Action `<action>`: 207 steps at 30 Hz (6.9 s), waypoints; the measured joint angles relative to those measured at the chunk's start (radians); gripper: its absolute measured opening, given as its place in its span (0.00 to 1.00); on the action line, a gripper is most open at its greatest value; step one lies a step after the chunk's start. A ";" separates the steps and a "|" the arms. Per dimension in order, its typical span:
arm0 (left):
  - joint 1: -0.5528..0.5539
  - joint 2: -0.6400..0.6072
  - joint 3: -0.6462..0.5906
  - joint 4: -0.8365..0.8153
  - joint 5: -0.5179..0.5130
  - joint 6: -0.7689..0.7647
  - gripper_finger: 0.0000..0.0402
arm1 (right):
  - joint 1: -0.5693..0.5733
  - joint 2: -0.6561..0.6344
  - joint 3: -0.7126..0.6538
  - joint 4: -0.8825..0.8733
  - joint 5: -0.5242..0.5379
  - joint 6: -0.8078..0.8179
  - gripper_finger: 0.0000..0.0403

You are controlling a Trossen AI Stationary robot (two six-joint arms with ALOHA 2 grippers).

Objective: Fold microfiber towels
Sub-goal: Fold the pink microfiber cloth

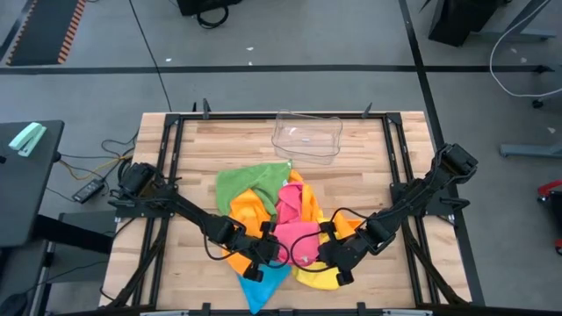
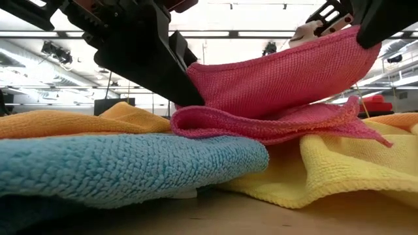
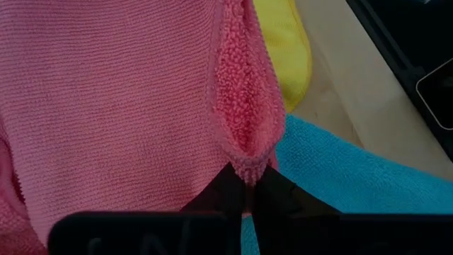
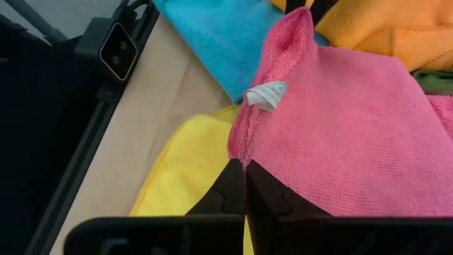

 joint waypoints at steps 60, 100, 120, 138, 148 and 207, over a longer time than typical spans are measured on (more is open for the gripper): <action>0.034 -0.021 0.046 -0.051 -0.020 -0.015 0.31 | -0.105 -0.017 -0.066 0.039 0.195 0.060 0.32; 0.042 -0.021 0.046 -0.147 -0.019 -0.082 0.33 | -0.304 -0.047 -0.148 0.064 -0.181 0.157 0.27; 0.158 -0.063 0.046 -0.210 -0.042 -0.058 0.43 | -0.250 -0.103 -0.148 0.007 -0.176 0.100 0.02; 0.421 0.003 0.046 -0.184 0.589 -0.045 0.54 | -0.233 -0.102 -0.147 0.011 -0.157 0.043 0.02; 0.422 0.035 0.046 -0.137 0.758 -0.028 0.52 | -0.234 -0.102 -0.147 0.013 -0.156 0.037 0.02; 0.384 -0.011 0.127 -0.340 0.563 0.097 0.04 | -0.055 0.264 -0.204 0.769 0.345 -0.258 0.24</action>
